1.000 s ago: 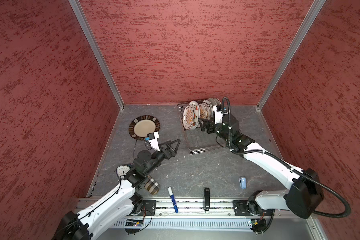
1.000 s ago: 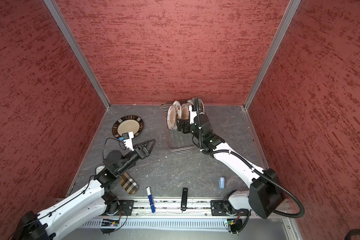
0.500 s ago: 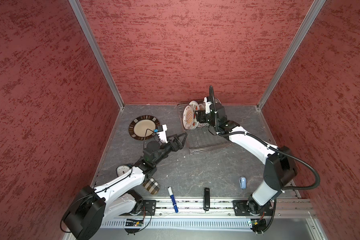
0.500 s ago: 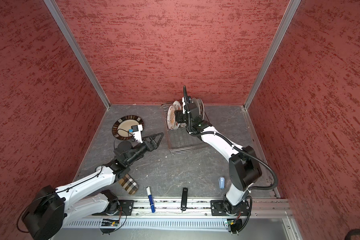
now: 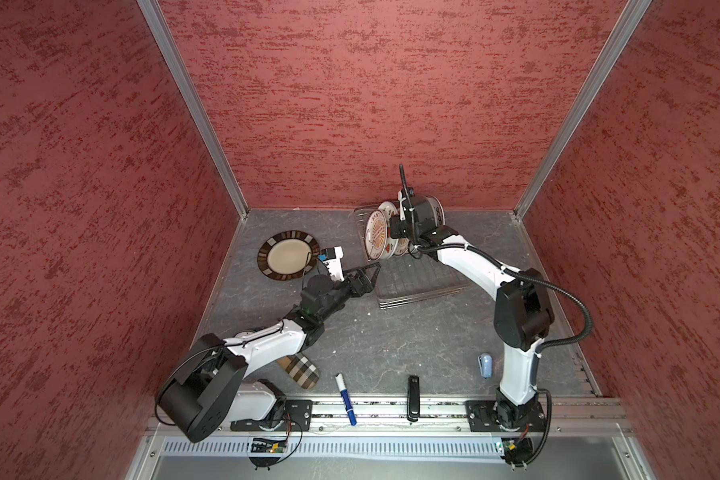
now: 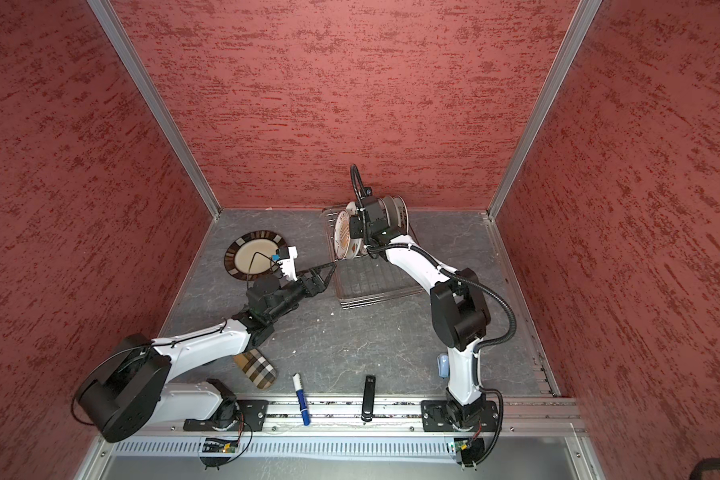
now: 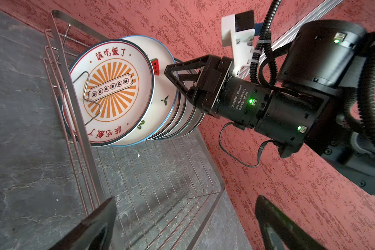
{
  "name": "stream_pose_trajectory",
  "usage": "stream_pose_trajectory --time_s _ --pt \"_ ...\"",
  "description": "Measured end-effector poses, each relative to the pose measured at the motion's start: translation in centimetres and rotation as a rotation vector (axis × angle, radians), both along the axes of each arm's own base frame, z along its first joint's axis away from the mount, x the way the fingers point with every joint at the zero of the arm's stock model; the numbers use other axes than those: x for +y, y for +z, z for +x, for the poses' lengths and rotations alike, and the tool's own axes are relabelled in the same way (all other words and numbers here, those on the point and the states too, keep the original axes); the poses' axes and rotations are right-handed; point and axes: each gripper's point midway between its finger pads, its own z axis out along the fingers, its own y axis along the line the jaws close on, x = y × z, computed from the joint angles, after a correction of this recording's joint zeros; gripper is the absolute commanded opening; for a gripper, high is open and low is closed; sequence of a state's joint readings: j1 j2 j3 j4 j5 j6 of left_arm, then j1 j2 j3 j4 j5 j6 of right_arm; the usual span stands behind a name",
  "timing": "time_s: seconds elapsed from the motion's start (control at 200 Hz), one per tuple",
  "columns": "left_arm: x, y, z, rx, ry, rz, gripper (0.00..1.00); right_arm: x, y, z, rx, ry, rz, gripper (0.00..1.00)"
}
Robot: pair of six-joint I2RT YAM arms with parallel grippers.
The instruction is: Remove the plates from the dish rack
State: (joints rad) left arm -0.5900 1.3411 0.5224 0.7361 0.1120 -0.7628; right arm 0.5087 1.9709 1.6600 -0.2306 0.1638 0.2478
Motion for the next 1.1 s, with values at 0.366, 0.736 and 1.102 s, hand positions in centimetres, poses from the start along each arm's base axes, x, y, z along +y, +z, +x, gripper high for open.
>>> stream_pose_trajectory --time_s 0.366,0.736,1.102 --pt "-0.7 0.0 1.2 0.001 -0.004 -0.045 1.0 -0.1 -2.9 1.3 0.036 -0.048 -0.059 0.26" --pt "-0.2 0.3 1.0 -0.005 0.005 -0.094 1.0 -0.1 -2.8 2.1 -0.007 -0.152 -0.109 0.21" --pt "0.4 -0.8 0.7 0.015 0.021 -0.094 0.99 0.9 -2.5 2.1 -0.053 -0.19 -0.145 0.1"
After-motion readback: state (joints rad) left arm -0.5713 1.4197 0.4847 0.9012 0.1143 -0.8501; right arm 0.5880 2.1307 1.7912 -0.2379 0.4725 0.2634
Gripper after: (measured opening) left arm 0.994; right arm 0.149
